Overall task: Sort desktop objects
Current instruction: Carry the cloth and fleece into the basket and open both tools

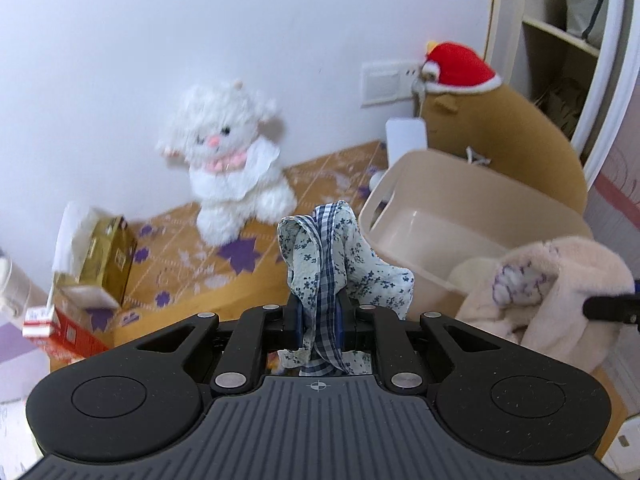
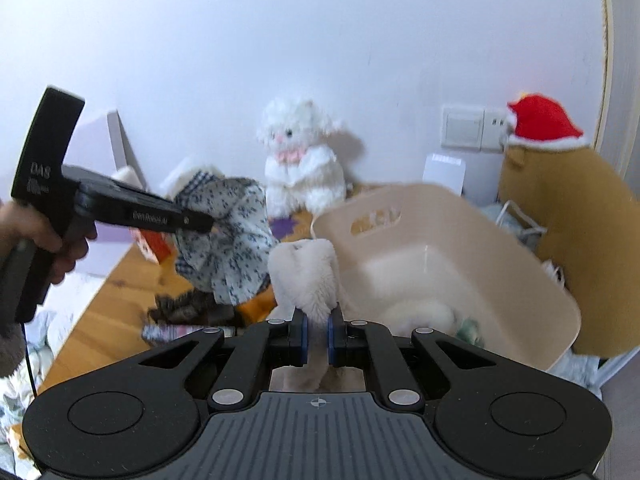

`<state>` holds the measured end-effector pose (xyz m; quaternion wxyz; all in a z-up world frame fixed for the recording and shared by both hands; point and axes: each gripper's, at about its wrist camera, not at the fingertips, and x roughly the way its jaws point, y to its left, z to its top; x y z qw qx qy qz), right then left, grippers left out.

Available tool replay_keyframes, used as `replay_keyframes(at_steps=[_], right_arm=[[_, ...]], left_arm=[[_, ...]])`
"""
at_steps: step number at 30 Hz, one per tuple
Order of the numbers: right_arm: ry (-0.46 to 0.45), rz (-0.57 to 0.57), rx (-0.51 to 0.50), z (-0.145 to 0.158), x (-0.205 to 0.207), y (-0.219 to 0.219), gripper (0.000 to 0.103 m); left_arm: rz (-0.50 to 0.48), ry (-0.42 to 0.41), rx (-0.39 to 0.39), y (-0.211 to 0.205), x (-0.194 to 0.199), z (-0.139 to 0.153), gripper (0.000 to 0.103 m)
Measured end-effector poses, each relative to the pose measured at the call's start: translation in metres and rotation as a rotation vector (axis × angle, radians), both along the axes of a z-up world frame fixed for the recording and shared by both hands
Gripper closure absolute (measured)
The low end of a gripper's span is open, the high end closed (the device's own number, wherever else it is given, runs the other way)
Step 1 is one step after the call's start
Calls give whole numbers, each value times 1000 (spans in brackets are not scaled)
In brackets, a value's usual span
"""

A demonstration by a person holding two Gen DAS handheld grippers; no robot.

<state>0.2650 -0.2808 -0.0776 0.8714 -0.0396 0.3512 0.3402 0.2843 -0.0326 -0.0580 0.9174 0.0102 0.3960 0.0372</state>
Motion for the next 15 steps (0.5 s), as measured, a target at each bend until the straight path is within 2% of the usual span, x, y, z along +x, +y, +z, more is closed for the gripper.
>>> replay_keyframes(at_steps=[7, 15], right_arm=[[-80, -83, 35, 25, 22, -22, 94], [-84, -202, 41, 23, 47, -51, 94]], left_arm=[[-56, -57, 12, -26, 21, 22, 89], [-154, -93, 15, -69, 48, 29, 89]])
